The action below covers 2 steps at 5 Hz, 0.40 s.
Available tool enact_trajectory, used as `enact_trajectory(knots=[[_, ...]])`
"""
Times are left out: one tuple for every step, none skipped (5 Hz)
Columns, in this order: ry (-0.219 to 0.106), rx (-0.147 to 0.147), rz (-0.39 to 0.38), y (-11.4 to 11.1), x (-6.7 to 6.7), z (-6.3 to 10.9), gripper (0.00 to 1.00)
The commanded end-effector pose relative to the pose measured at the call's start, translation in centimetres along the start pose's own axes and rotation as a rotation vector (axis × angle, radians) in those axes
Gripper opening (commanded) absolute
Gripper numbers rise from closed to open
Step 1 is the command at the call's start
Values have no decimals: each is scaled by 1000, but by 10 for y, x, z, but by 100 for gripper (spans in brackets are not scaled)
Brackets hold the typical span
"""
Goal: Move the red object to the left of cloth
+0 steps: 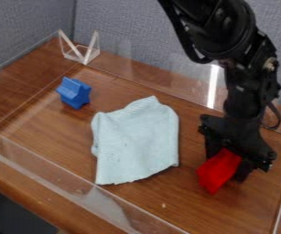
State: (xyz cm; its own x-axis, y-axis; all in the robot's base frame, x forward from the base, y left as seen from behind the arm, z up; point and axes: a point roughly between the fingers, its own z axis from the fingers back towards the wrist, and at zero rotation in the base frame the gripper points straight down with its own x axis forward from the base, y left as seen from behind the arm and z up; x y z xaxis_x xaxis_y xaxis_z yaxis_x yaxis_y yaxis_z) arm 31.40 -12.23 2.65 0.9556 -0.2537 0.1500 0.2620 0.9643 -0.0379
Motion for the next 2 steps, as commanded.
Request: enact_trajectory(knots=[[-36, 3, -5, 2, 7, 16, 0], [-50, 8, -7, 5, 8, 28, 0]])
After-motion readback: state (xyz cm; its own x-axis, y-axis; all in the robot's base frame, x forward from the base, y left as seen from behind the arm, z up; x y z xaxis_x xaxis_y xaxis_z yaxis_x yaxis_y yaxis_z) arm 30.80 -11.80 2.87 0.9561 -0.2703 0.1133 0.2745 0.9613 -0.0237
